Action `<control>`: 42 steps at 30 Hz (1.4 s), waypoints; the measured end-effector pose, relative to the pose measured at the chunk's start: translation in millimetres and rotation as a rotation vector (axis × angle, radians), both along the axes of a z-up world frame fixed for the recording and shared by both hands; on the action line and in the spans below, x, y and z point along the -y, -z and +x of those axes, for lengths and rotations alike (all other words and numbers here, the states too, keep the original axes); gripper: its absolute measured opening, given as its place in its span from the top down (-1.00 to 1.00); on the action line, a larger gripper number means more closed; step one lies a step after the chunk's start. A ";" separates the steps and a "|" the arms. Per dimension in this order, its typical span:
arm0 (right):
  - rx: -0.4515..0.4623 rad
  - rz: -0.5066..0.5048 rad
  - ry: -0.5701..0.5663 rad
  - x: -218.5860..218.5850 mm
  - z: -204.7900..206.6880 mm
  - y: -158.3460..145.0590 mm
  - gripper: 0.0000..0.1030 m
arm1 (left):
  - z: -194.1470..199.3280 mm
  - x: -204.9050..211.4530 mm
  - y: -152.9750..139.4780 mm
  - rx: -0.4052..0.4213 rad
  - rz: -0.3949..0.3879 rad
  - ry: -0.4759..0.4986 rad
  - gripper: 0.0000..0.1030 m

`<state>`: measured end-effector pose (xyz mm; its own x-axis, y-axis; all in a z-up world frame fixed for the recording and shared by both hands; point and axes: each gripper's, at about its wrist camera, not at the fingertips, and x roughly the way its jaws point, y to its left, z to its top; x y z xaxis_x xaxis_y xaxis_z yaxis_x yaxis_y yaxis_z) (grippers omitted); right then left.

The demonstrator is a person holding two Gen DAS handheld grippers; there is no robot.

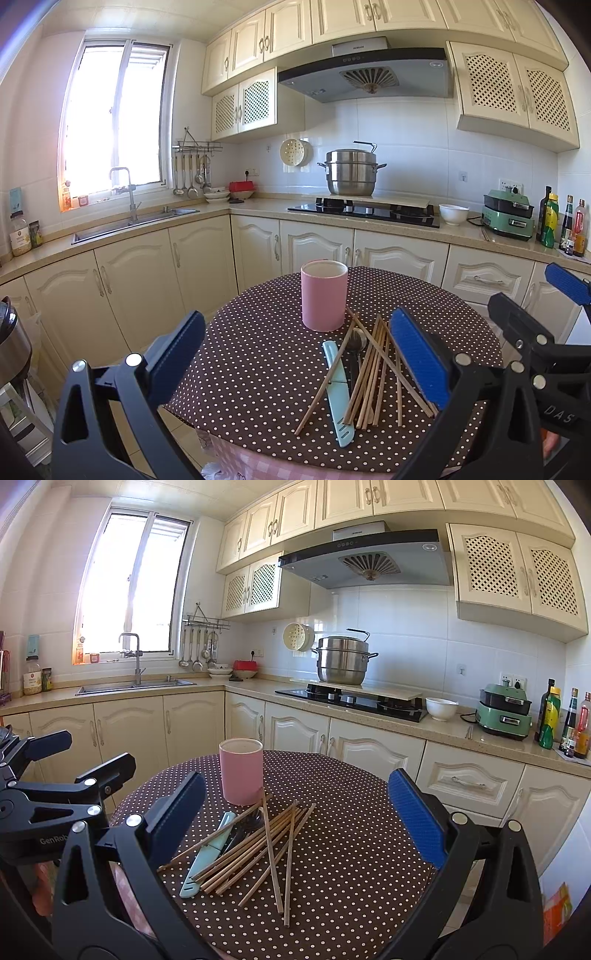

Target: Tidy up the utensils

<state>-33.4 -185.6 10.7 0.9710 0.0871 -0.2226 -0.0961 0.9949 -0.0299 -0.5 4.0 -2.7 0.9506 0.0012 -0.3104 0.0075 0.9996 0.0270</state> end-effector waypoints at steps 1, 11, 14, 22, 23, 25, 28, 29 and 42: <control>-0.001 0.002 0.000 0.1 -0.1 -0.1 -0.88 | 0.0 0.4 -0.5 0.000 0.002 -0.001 -0.92; -0.008 0.010 -0.001 0.5 4.7 4.7 -0.88 | 3.0 2.8 1.6 -0.005 0.006 -0.001 -0.92; -0.010 0.012 -0.002 1.4 6.0 5.6 -0.88 | 2.9 2.8 1.3 -0.005 0.004 -0.001 -0.92; -0.006 0.010 -0.004 0.0 5.1 4.9 -0.88 | 4.2 1.3 1.1 -0.003 0.002 -0.003 -0.92; -0.006 0.009 -0.005 -0.9 4.7 4.9 -0.88 | 4.0 1.3 1.2 -0.003 0.002 -0.003 -0.92; -0.006 0.009 -0.005 -0.8 5.4 4.0 -0.88 | 4.4 1.1 1.2 -0.003 0.001 -0.003 -0.92; -0.007 0.010 -0.005 -0.9 5.5 3.7 -0.88 | 4.3 0.8 1.0 -0.002 0.001 -0.003 -0.92; -0.006 0.009 -0.005 -0.9 5.4 3.9 -0.88 | 4.3 0.9 0.9 -0.003 0.002 -0.003 -0.92; -0.012 0.012 -0.007 -0.6 6.8 2.5 -0.88 | 5.8 -0.7 0.7 -0.008 0.003 -0.001 -0.92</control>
